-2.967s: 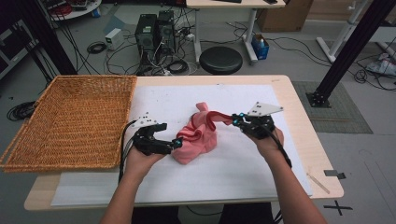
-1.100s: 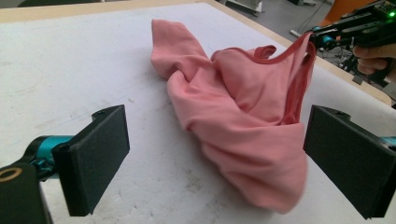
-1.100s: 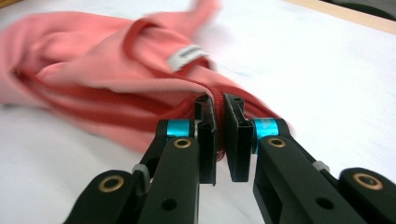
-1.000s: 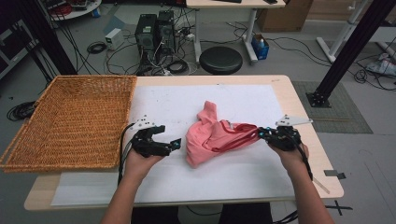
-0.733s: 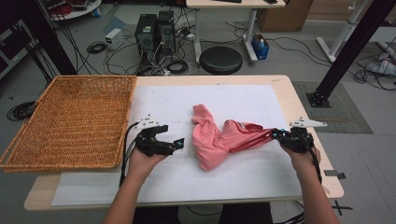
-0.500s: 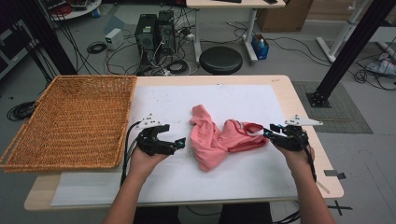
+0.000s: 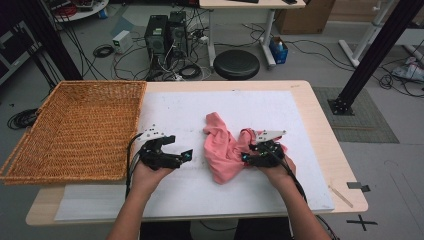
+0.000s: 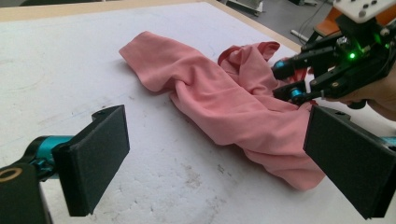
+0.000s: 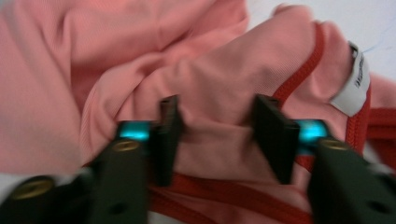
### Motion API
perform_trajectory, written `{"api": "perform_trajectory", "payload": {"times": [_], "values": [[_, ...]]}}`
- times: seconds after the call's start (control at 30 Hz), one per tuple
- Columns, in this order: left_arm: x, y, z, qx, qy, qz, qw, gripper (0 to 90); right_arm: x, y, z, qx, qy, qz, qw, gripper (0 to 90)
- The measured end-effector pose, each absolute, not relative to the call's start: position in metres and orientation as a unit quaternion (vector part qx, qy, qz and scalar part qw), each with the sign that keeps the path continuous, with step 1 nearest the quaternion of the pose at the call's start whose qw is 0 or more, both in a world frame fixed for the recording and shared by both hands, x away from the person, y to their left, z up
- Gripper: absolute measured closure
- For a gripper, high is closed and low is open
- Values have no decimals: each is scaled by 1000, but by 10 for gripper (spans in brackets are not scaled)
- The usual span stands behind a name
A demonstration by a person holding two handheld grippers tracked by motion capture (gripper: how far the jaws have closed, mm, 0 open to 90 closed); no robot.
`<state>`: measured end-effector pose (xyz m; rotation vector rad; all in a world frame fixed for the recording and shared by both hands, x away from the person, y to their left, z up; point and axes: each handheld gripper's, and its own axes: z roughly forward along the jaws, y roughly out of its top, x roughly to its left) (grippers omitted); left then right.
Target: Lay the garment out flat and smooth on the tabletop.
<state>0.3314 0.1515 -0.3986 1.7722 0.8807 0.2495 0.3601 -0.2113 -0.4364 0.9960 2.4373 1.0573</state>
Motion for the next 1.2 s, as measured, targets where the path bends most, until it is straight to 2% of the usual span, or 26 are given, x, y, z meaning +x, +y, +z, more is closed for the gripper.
{"api": "perform_trajectory", "payload": {"times": [0.1,0.17,0.5,0.7,0.9,1.03,1.1,1.13,1.17,1.2], "values": [[333,147,-401,748,371,101,540,70,355,-216,-437,349,844,375,156,789],[335,143,-404,750,370,97,539,70,353,-223,-435,351,839,388,149,834],[347,122,-411,759,365,79,534,70,335,-264,-417,367,811,422,170,842],[353,108,-416,770,356,74,524,79,331,-285,-433,393,809,406,162,842],[372,88,-422,792,348,66,497,105,331,-281,-439,394,812,400,163,841],[386,76,-428,805,343,56,480,176,331,-278,-435,392,811,402,167,841],[394,68,-438,815,340,31,468,245,331,-277,-434,392,811,400,168,841],[394,68,-438,815,340,31,468,403,331,-277,-434,392,811,400,168,841],[395,66,-441,821,338,27,460,403,331,-276,-435,393,811,399,169,841],[395,63,-444,828,334,28,449,475,331,-276,-436,393,811,399,170,841]]}}
